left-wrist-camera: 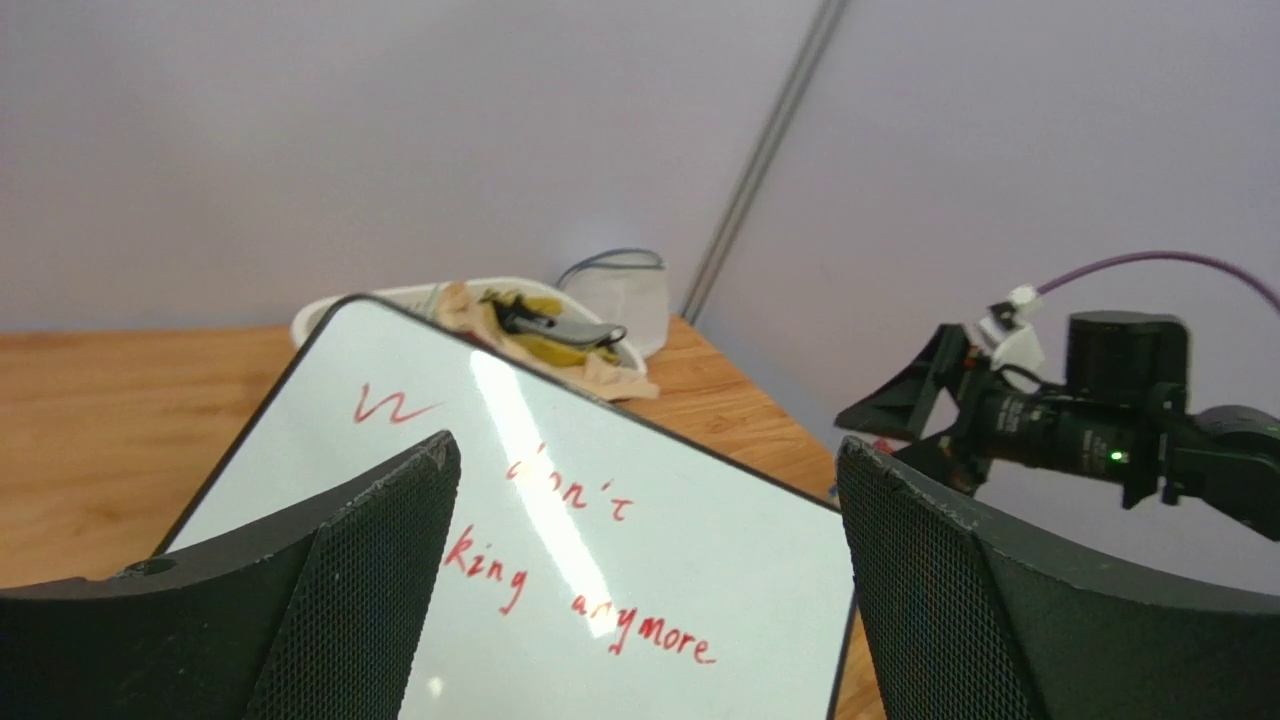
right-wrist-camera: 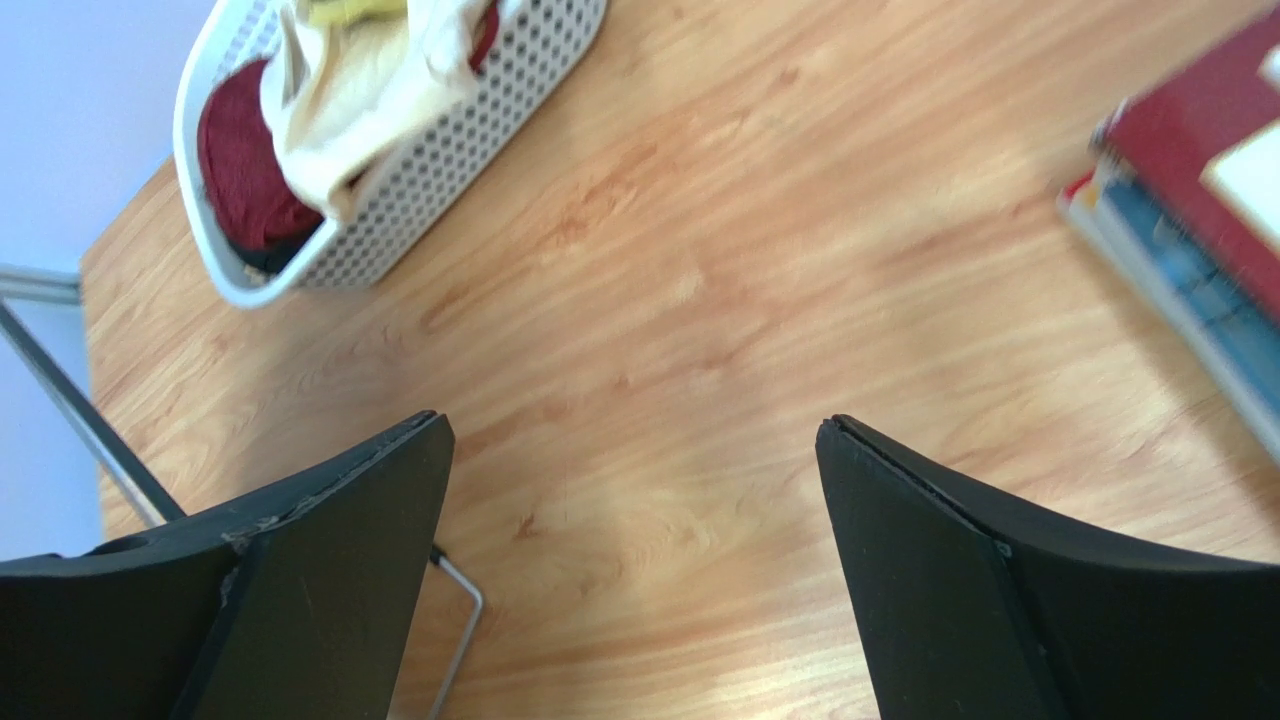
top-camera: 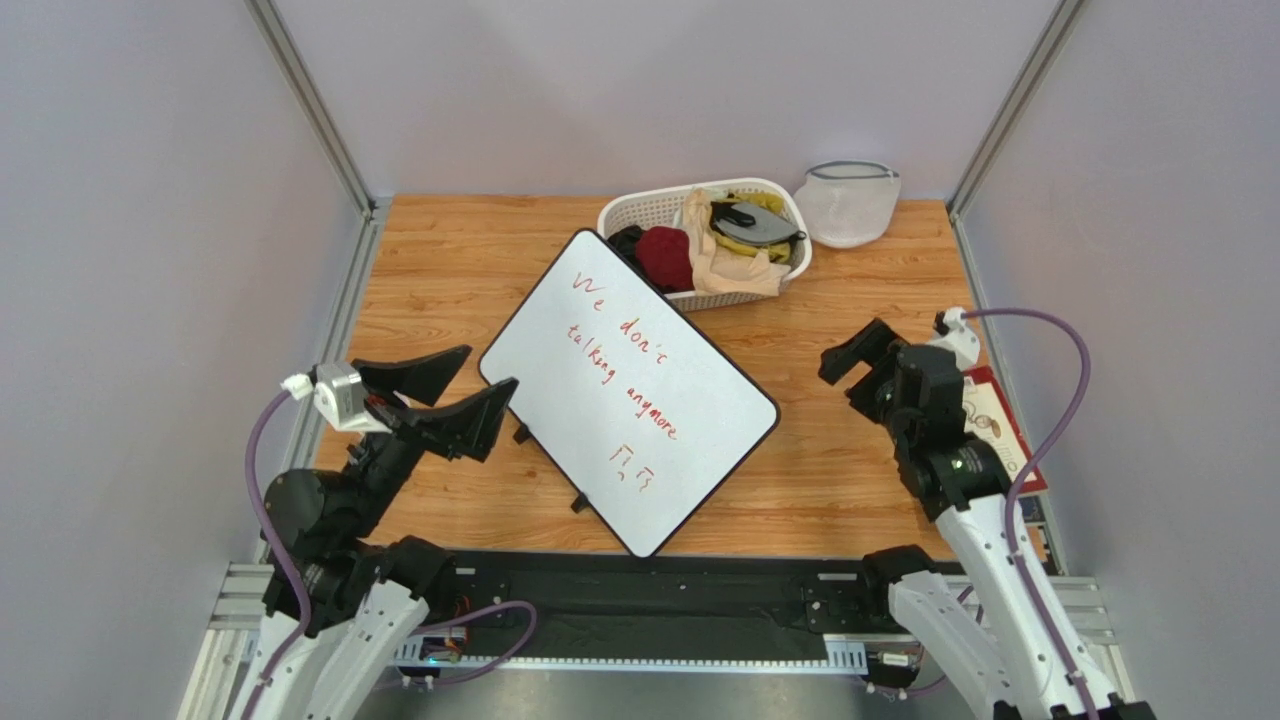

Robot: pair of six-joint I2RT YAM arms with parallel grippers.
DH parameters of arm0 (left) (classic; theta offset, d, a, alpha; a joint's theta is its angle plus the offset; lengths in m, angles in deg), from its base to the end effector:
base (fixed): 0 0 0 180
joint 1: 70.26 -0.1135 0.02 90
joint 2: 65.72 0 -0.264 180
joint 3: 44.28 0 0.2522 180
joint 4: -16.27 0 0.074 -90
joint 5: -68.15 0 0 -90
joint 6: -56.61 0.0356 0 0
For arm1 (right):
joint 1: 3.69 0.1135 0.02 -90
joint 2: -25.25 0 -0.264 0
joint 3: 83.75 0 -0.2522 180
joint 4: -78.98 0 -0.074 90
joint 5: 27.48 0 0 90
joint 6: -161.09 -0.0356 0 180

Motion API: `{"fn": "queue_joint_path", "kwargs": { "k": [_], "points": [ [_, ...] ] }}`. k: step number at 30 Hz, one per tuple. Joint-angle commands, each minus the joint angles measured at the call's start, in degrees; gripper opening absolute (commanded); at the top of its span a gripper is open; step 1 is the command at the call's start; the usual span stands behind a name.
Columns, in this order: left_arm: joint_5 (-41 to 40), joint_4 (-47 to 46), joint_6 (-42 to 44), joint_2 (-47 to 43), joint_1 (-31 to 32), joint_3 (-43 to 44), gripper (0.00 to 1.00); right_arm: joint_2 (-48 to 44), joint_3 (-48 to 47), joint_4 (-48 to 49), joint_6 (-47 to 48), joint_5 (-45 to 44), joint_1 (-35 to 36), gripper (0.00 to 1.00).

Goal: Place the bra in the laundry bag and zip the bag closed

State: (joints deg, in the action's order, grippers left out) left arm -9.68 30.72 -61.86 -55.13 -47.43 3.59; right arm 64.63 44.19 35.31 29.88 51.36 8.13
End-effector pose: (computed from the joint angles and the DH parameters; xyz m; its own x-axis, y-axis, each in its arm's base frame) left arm 0.0537 -0.0308 0.3570 0.0482 -0.5259 -0.8492 0.6613 0.6540 -0.3675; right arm 0.1535 0.0251 0.2803 -0.4045 0.5757 -0.7106 0.3030 0.8175 0.4898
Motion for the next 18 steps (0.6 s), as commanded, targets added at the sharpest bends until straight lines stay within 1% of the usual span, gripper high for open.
{"fn": "queue_joint_path", "kwargs": {
  "k": [1,2,3,5,6,7,8,9,10,11,12,13,15,16,17,18],
  "points": [
    [-14.3,20.1,-4.1,6.9,-0.3,8.7,1.00,11.0,-14.0,-3.7,6.7,-9.0,-0.6,1.00],
    [-16.4,22.6,-5.1,9.0,-0.3,12.0,1.00,13.7,-18.8,-4.2,7.4,-9.5,-0.7,1.00],
    [-16.3,26.4,-5.2,9.9,-0.3,13.6,1.00,18.1,-21.6,-4.4,8.0,-9.8,-1.2,1.00],
    [-16.0,30.8,-5.4,12.1,-0.2,18.0,1.00,23.1,-26.8,-5.5,8.6,-9.8,-3.0,1.00],
    [-16.4,33.0,-6.1,12.7,-0.3,18.8,1.00,25.3,-32.1,-5.7,8.8,-9.7,-3.6,1.00],
    [-16.2,33.9,-6.7,13.1,-0.2,19.5,1.00,30.2,-34.4,-5.6,9.0,-8.5,-5.4,1.00],
    [-14.5,34.1,-6.7,13.8,-0.2,20.0,1.00,32.4,-37.3,-5.4,8.7,-8.1,-6.3,1.00],
    [-13.0,32.2,-6.4,14.2,-0.3,19.9,1.00,35.1,-41.7,-5.3,8.2,-7.7,-7.1,1.00],
    [-10.3,31.1,-4.9,14.5,-0.3,19.7,1.00,39.6,-44.1,-4.9,8.0,-6.2,-9.2,1.00],
    [-5.6,30.1,-4.5,15.7,-0.3,19.9,1.00,42.3,-46.2,-3.7,7.7,-5.6,-10.0,1.00],
    [-3.9,29.5,-4.3,16.6,-0.2,20.3,0.99,44.7,-48.3,-3.0,8.0,-5.5,-10.6,1.00],
    [-1.3,29.8,-3.8,17.8,-0.3,20.9,0.99,49.6,-52.6,-1.3,8.1,-5.8,-11.3,1.00],
    [1.3,31.4,-2.7,21.6,-0.2,23.0,0.98,54.4,-56.9,0.4,9.0,-5.7,-11.3,0.99],
    [2.5,31.7,-2.4,22.7,-0.2,23.5,0.97,57.2,-60.4,2.2,9.2,-7.1,-11.3,0.99],
    [5.0,31.7,-1.4,24.7,-0.3,24.2,0.97,61.8,-62.3,3.4,9.2,-7.9,-11.3,0.99],
    [6.0,31.7,-1.1,25.7,-0.3,24.8,0.95,64.8,-64.1,4.2,8.7,-8.3,-12.9,0.99]
  ]
}}
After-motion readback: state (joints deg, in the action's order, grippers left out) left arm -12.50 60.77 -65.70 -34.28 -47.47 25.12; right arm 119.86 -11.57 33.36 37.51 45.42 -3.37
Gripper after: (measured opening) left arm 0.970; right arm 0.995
